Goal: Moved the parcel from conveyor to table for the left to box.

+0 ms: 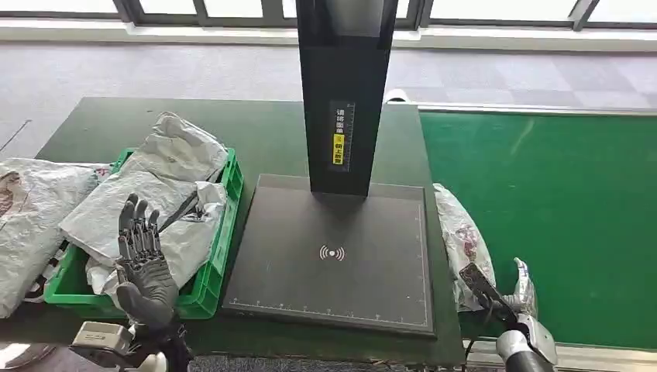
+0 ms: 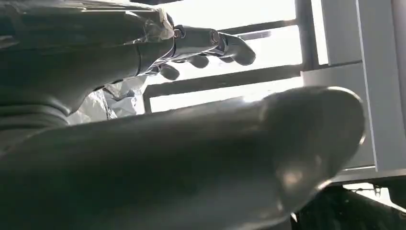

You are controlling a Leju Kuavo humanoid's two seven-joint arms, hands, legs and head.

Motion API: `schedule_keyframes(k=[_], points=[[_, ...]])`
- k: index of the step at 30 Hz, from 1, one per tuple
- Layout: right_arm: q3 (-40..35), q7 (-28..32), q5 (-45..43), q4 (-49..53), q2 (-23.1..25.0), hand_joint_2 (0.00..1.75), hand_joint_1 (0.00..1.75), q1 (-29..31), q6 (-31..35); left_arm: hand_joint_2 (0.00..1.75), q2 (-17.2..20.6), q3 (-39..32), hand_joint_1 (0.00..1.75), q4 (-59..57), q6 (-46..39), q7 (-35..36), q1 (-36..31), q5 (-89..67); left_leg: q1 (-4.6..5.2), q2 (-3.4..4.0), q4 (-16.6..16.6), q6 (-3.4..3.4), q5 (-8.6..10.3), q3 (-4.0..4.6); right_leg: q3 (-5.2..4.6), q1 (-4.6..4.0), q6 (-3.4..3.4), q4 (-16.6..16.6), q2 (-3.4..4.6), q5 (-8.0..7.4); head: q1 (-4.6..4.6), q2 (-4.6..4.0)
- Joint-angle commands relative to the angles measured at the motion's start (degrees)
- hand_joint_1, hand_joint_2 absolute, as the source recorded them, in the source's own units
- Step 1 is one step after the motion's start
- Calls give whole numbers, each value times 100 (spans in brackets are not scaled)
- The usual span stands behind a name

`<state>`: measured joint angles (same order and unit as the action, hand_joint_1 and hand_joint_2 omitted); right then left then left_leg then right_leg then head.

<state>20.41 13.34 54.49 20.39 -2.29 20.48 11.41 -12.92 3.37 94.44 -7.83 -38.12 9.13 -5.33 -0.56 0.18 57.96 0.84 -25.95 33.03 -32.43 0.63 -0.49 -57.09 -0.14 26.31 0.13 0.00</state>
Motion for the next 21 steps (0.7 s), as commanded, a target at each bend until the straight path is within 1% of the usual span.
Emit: schedule_keyframes(k=[1,2,3,4,8,11,13,14,15,16,18,21], points=[[-141,107,-75,-455,369,175,120,68,33,0,182,180,0,26,-145,-188,111,-31,-1,20,-9,-3,10,21,-18,-1,4,11,22,-17,0,0],[-135,220,-120,-443,414,175,169,92,57,0,193,182,0,32,-172,-188,116,-33,-1,23,-8,-4,5,22,-13,-2,6,10,25,-12,0,0],[-141,201,-117,-443,436,175,169,104,69,0,198,181,0,33,-174,-188,116,-33,-1,24,-12,-5,7,27,-16,-2,4,14,25,-17,0,0],[-145,189,-115,-444,445,175,169,111,74,0,199,181,0,33,-175,-188,116,-33,-1,31,-6,-5,2,20,-12,-2,-19,11,33,-30,0,0],[-145,189,-115,-444,445,175,169,111,74,0,199,181,0,33,-175,-188,116,-33,0,70,-1,7,-13,28,-2,-12,-8,6,71,-33,0,0],[-145,190,-115,-449,437,175,169,109,72,0,199,182,0,32,-176,-188,113,-33,1,68,-11,9,-5,36,-13,-16,-4,13,69,-38,0,0],[-145,190,-115,-449,437,175,169,109,72,0,199,182,0,32,-176,-188,113,-33,-2,70,-2,8,-13,26,-2,-19,-4,7,70,-30,0,0],[-145,190,-115,-449,437,175,169,109,72,0,199,182,0,32,-176,-188,113,-33,-1,63,-11,7,-3,39,-13,-18,-3,15,63,-37,0,0],[-145,190,-115,-449,437,175,169,109,72,0,199,182,0,32,-176,-188,113,-33,-4,70,-1,8,-14,25,0,-21,-4,8,70,-30,0,0],[-145,190,-115,-449,437,175,169,109,72,0,199,182,0,32,-176,-188,113,-33,-2,65,-9,6,-6,33,-8,-19,-3,14,66,-35,0,0],[-145,190,-115,-449,437,175,169,109,72,0,199,182,0,32,-176,-188,113,-33,-2,71,1,8,-16,23,2,-18,-5,5,71,-27,0,0],[-145,190,-115,-449,437,175,169,109,72,0,199,182,0,32,-176,-188,113,-33,0,64,-9,7,-7,33,-9,-17,-3,14,65,-34,0,0]])
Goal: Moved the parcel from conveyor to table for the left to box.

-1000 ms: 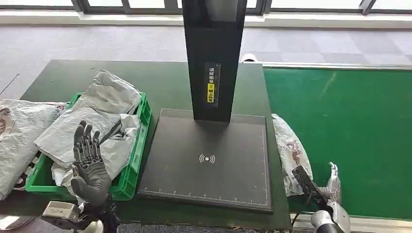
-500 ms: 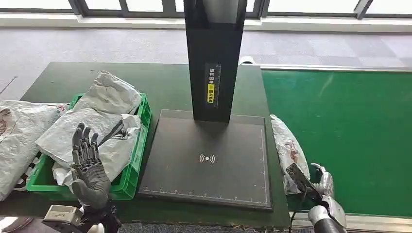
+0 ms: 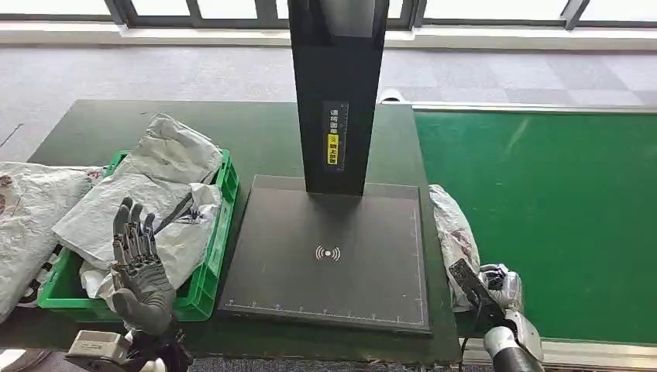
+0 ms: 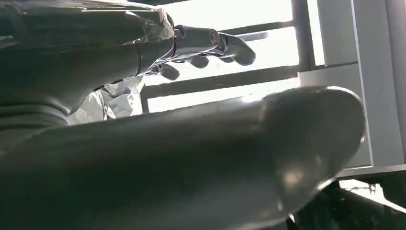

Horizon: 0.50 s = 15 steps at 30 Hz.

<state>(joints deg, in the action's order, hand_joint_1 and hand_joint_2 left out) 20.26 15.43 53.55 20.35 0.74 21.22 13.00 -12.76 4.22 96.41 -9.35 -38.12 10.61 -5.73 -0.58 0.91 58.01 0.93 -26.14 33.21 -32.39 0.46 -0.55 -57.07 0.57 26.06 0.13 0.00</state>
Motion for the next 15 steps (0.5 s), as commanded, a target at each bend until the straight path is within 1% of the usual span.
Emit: schedule_keyframes(k=[1,3,4,5,6,8,10,14,15], points=[[-130,-20,-21,-444,133,175,169,35,-88,0,184,97,0,-165,-24,-188,-35,6,1,-8,-9,-2,8,8,-8,0,2,9,-6,-6,0,0],[-130,-20,-21,-444,133,175,169,35,-88,0,184,97,0,-165,-24,-188,-35,6,0,-8,-8,-2,8,11,-9,0,2,8,-6,-7,0,0],[-152,168,-39,-429,167,175,175,50,-99,0,186,97,0,-166,-51,-188,-43,11,2,-4,-7,-2,5,1,-5,3,2,4,-3,-3,0,0],[-155,321,-76,-425,236,175,175,96,-81,0,193,101,0,-162,-84,-188,-58,19,-1,-8,-6,-2,7,9,-7,0,2,6,-6,-6,0,0],[-172,345,-85,-432,320,175,175,165,-67,0,191,93,0,-138,-133,-188,-58,31,-1,2,-2,-1,1,-1,-1,0,2,2,3,-2,0,0],[-190,492,-138,-440,420,175,175,243,-137,0,206,96,0,-94,-198,-187,-39,56,1,4,-11,-1,12,18,-17,1,4,8,6,-13,0,0],[-269,477,-96,-449,476,175,175,294,-151,0,218,95,0,-55,-258,-188,-9,74,1,15,-4,0,5,13,-16,0,5,1,16,-9,0,0],[-275,478,-102,-453,464,175,175,293,-157,0,225,105,0,-43,-269,-188,4,77,2,11,-14,6,12,16,-24,0,13,5,14,-14,0,0],[-276,486,-106,-453,456,175,175,288,-160,0,227,110,0,-43,-274,-188,4,78,-2,10,-4,5,4,7,-12,-3,10,-1,13,-7,0,0]])
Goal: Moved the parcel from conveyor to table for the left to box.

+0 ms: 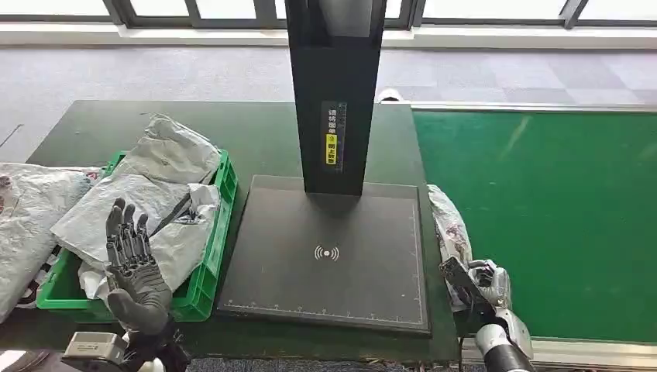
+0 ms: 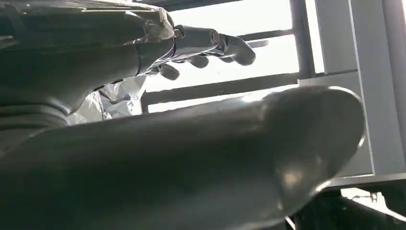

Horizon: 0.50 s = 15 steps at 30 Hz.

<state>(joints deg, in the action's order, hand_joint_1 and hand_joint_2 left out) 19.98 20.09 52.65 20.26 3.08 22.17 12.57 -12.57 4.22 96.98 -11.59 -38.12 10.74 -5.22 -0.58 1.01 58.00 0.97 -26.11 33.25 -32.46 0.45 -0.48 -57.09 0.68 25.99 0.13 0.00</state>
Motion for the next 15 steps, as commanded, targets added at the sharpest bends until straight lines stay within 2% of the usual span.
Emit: schedule_keyframes(k=[1,5,10,12,13,15], points=[[-247,20,-17,-444,222,175,175,192,-116,0,208,110,0,-100,-51,-188,-9,28,-2,-1,-6,3,4,2,-8,-2,5,2,0,-1,0,0],[-288,146,-39,-448,238,175,175,213,-196,0,202,103,0,-86,-124,-188,-2,55,-9,1,-6,9,4,2,-8,-8,9,1,3,2,-2,0],[-458,256,-47,-446,487,175,175,463,-427,0,183,71,0,81,-324,-188,170,112,-9,16,-12,12,8,18,-28,-9,13,2,18,-6,-2,0],[-479,472,-127,-409,545,175,175,512,-348,0,173,62,0,146,-361,-188,236,109,-13,25,-4,16,-2,9,-19,-13,15,-5,27,-2,0,0],[-450,666,-210,-361,568,175,175,519,-223,0,160,45,0,189,-384,-188,273,101,-9,27,-12,15,6,19,-32,-10,16,0,30,-9,0,0],[-332,1647,-537,-45,669,175,175,484,908,0,100,-31,0,378,-462,-188,429,87,-11,30,-10,17,3,17,-34,-11,21,-4,34,-8,-2,0]])
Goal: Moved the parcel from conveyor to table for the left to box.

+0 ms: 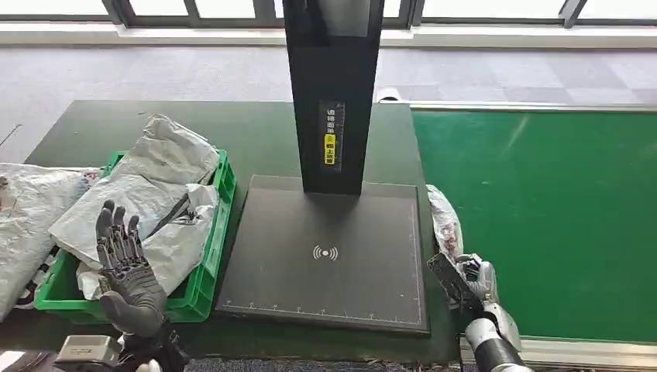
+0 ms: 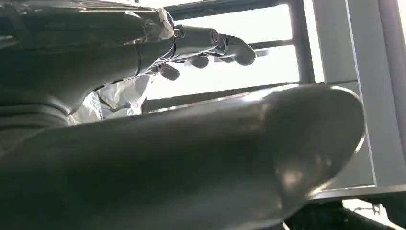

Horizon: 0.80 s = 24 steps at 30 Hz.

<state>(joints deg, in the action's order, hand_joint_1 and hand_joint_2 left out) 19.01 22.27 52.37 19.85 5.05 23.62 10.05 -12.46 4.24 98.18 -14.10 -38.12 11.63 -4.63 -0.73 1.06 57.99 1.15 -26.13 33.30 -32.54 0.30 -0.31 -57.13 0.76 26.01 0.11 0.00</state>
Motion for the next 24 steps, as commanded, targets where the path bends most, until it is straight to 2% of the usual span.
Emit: schedule_keyframes(k=[1,2,4,5,6,8,9,10,11,12,14,17,24], points=[[-462,1773,-1101,472,559,175,175,230,1380,0,79,-63,0,400,-173,-188,487,33,5,20,-12,-2,9,18,-32,4,5,3,21,-12,0,0],[-1343,1773,-2087,1390,449,175,175,-171,1495,0,78,-94,0,413,-119,-188,512,37,5,24,-5,1,3,13,-30,5,6,-7,27,-6,0,0],[-2933,1773,-3572,3300,-77,175,175,-995,2225,0,52,-181,0,309,-39,-188,414,76,9,16,-7,3,6,27,-47,8,8,-13,19,-3,2,0],[-3233,1773,-3781,3849,-226,175,175,-1221,2491,0,45,-203,0,270,-10,-188,374,77,10,-9,-4,6,12,37,-58,10,12,-18,-7,-3,2,0],[-3586,1773,-3917,5020,-431,175,175,-1728,2884,0,45,-212,0,211,30,-188,322,43,12,-27,-10,9,22,26,-70,12,13,-18,-25,-1,2,0],[-3504,1773,-3532,6355,-373,175,175,-2363,2995,0,37,-210,0,201,34,-188,328,10,16,-53,-2,9,41,33,-92,22,15,-26,-52,-3,2,0],[-3487,1773,-3479,6532,-346,175,175,-2445,2995,0,32,-215,0,207,26,-188,332,13,18,-86,-2,6,39,35,-84,22,17,-31,-88,12,2,0],[-3498,1773,-3378,6932,-281,175,175,-2637,2995,0,25,-220,0,243,12,-188,360,27,17,-90,-5,6,34,30,-77,20,19,-29,-90,16,2,0],[-3479,1773,-2248,9092,91,175,175,-3033,2995,0,-65,-333,0,198,252,-188,305,37,14,-76,2,8,37,37,-89,17,21,-32,-75,9,2,0],[-3599,1773,-1987,9633,243,175,175,-3293,2995,0,-86,-367,0,204,313,-159,259,3,14,-78,0,9,33,37,-86,16,21,-35,-76,16,0,0],[-3736,1773,-1838,9912,299,175,175,-3488,2995,0,-119,-397,0,200,383,-93,219,-56,14,-74,14,22,24,62,-119,20,30,-60,-70,24,2,0],[-3553,1773,-1854,10108,276,175,175,-3324,2995,0,-142,-406,0,132,532,-76,210,-112,12,-103,3,20,27,53,-96,15,21,-47,-99,40,2,0],[-3307,1773,-1519,10815,481,175,175,-3325,2995,0,-121,-306,0,-421,776,-54,-235,-186,9,-103,-4,12,22,41,-82,20,19,-34,-104,40,2,0]])
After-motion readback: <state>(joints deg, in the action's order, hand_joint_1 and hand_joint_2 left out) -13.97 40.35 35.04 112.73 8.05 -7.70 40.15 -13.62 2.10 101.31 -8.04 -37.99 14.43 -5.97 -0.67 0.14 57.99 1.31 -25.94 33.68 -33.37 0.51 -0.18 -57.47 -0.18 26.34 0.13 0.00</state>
